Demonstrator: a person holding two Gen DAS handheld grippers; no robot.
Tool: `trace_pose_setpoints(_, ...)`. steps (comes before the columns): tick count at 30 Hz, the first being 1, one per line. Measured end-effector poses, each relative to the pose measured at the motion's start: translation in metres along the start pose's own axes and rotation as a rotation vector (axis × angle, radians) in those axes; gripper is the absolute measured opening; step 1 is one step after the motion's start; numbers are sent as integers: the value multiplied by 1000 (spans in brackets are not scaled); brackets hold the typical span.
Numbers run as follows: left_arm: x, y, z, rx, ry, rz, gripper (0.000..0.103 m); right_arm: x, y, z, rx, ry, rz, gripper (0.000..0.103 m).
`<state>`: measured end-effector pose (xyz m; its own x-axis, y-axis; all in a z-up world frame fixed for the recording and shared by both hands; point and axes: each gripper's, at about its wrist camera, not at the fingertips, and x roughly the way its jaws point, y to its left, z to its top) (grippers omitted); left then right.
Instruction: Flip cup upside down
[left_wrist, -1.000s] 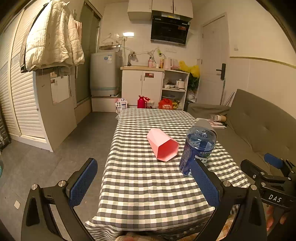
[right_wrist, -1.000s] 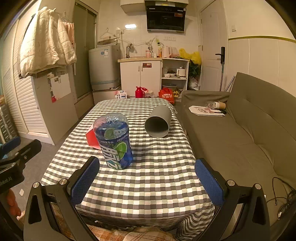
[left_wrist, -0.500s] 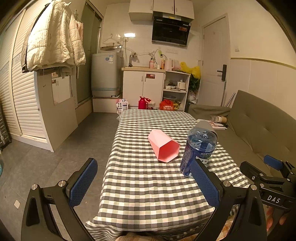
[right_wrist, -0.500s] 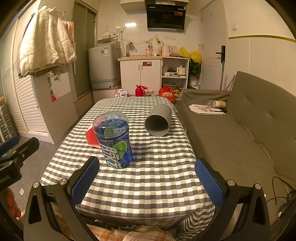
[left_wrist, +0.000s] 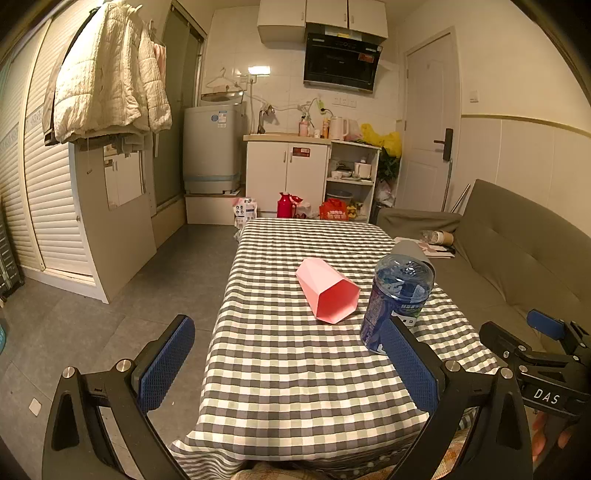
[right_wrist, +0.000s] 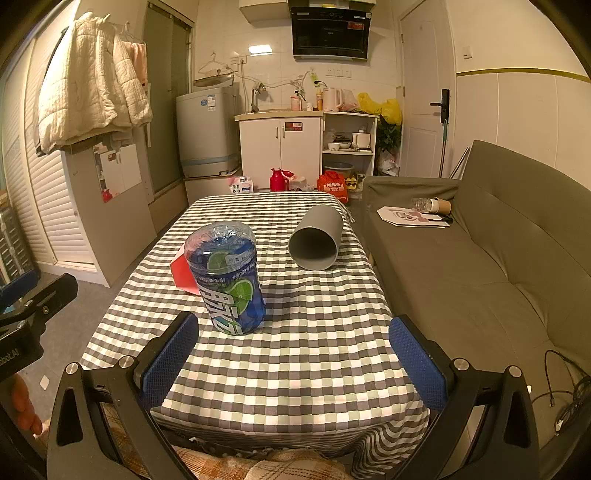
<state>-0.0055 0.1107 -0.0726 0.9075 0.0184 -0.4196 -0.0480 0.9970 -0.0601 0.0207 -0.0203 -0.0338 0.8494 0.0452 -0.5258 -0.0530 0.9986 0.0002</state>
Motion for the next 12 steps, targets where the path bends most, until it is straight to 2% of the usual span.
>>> trace_pose_setpoints(12,2,1,0,2,2,8,103,2,-1,0,3,4,1,103)
